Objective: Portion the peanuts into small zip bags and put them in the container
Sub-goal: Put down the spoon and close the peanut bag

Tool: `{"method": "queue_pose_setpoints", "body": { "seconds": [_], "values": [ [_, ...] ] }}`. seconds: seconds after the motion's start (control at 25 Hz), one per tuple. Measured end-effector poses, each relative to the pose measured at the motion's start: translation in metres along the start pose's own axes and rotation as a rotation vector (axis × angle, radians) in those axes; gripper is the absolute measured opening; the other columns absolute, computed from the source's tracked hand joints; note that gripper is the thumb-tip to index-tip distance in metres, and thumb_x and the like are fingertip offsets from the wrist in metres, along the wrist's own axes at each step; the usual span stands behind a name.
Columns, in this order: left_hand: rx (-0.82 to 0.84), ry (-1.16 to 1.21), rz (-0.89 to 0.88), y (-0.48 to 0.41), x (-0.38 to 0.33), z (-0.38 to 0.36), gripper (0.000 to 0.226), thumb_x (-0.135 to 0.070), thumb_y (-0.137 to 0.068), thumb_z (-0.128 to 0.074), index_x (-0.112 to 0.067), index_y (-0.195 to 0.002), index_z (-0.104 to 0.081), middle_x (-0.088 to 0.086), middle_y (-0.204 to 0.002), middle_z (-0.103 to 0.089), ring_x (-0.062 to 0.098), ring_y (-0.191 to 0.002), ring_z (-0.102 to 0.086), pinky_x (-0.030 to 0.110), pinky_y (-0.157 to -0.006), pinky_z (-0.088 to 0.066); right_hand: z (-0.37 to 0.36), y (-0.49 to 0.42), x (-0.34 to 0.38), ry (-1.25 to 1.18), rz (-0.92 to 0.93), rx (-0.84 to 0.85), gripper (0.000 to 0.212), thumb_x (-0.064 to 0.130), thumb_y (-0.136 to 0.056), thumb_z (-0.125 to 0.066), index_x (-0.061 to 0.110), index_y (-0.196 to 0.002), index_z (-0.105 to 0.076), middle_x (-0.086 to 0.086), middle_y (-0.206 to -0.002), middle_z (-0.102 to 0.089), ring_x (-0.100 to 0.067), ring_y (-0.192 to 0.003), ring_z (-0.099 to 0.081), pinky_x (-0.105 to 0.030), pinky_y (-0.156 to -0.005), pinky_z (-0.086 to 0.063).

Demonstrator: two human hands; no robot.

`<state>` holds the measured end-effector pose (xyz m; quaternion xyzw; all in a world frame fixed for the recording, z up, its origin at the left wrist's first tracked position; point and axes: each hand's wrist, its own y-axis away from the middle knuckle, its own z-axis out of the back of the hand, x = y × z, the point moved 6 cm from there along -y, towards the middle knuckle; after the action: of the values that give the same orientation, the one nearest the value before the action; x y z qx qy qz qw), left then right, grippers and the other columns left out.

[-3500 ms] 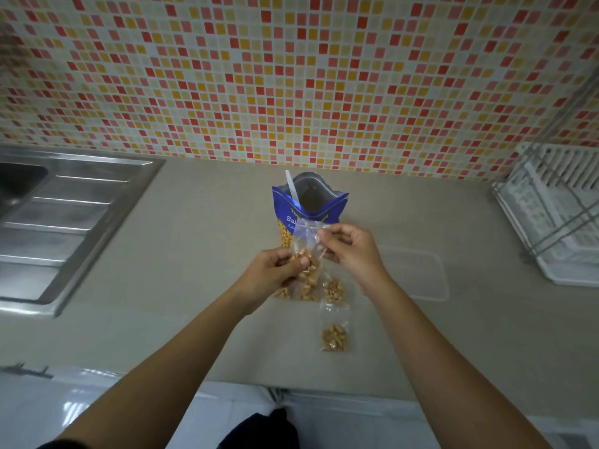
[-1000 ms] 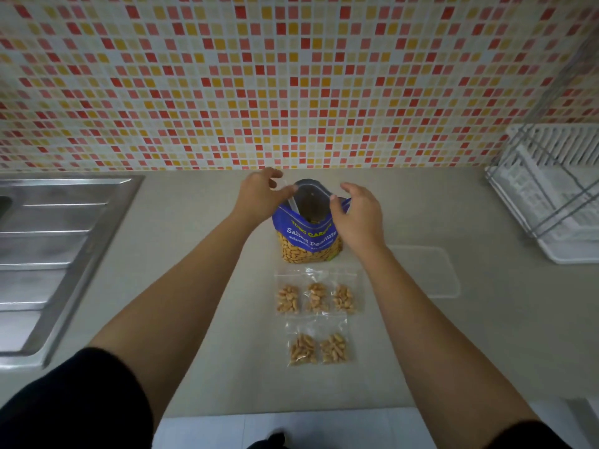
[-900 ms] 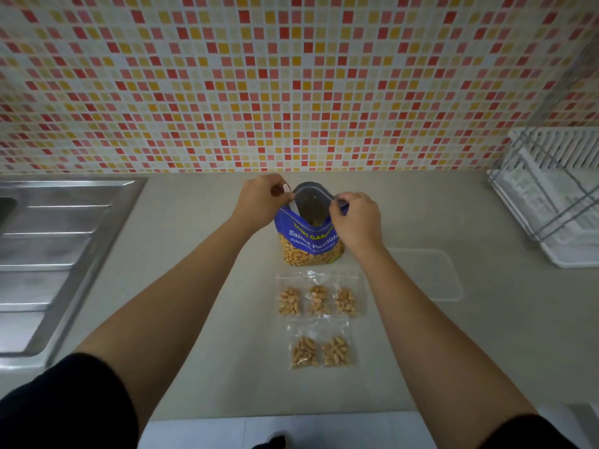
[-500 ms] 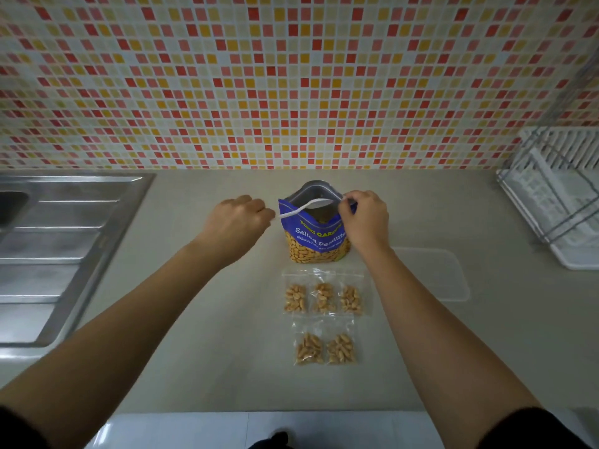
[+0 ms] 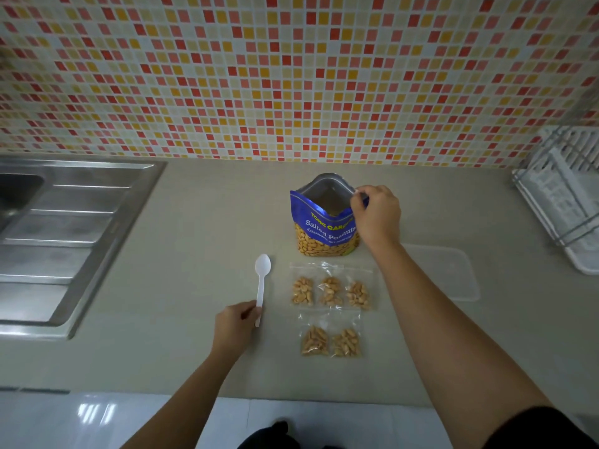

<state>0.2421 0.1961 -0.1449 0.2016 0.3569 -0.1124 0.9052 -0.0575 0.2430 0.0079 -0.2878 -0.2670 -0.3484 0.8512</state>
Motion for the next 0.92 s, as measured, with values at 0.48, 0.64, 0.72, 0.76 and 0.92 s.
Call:
{"method": "queue_pose_setpoints", "body": {
  "seconds": [0.48, 0.64, 0.72, 0.76, 0.92],
  "values": [
    [-0.226, -0.232, -0.271, -0.012, -0.061, 0.031, 0.028, -0.021, -0.089, -0.047, -0.002, -0.069, -0.049, 0.003, -0.057, -0.036, 0.028, -0.060, -0.043, 0.029, -0.057, -0.030, 0.000, -0.002, -0.002, 0.014, 0.002, 0.019, 0.025, 0.021, -0.093, -0.050, 0.008, -0.103, -0.068, -0.012, -0.100, -0.064, -0.011, -0.078, -0.048, -0.016, -0.061, -0.033],
    [-0.137, -0.048, -0.499, -0.050, -0.167, 0.059, 0.057, -0.029, -0.086, -0.063, -0.006, -0.135, -0.046, 0.016, -0.116, -0.060, 0.026, -0.098, -0.061, 0.032, -0.084, -0.049, 0.004, -0.005, -0.001, -0.044, 0.085, 0.092, 0.030, 0.035, -0.092, -0.052, 0.011, -0.103, -0.067, -0.007, -0.100, -0.065, -0.013, -0.081, -0.055, -0.020, -0.070, -0.038],
    [0.089, -0.243, -0.556, -0.073, -0.210, 0.052, 0.081, -0.031, -0.081, -0.070, -0.011, -0.146, -0.026, 0.012, -0.140, -0.046, 0.026, -0.123, -0.050, 0.036, -0.098, -0.045, 0.008, -0.009, -0.006, -0.149, 0.091, 0.240, 0.041, 0.044, -0.087, -0.058, 0.015, -0.115, -0.063, 0.000, -0.109, -0.062, -0.012, -0.095, -0.058, -0.020, -0.080, -0.041],
    [0.181, -0.372, -0.605, -0.080, -0.226, 0.048, 0.083, -0.030, -0.079, -0.072, -0.011, -0.145, -0.026, 0.012, -0.141, -0.046, 0.028, -0.125, -0.047, 0.036, -0.098, -0.044, 0.009, -0.011, -0.008, -0.186, 0.078, 0.361, 0.049, 0.045, -0.080, -0.066, 0.017, -0.120, -0.059, 0.004, -0.112, -0.060, -0.010, -0.100, -0.056, -0.021, -0.084, -0.041],
    [0.396, -0.593, -0.797, -0.090, -0.261, 0.035, 0.066, -0.022, -0.074, -0.075, -0.017, -0.132, -0.044, 0.008, -0.121, -0.062, 0.025, -0.111, -0.058, 0.025, -0.082, -0.045, 0.007, -0.022, -0.005, -0.069, 0.195, 0.655, 0.072, 0.032, -0.056, -0.088, 0.023, -0.121, -0.059, 0.007, -0.111, -0.066, -0.007, -0.100, -0.059, -0.028, -0.090, -0.049]
  ]
}}
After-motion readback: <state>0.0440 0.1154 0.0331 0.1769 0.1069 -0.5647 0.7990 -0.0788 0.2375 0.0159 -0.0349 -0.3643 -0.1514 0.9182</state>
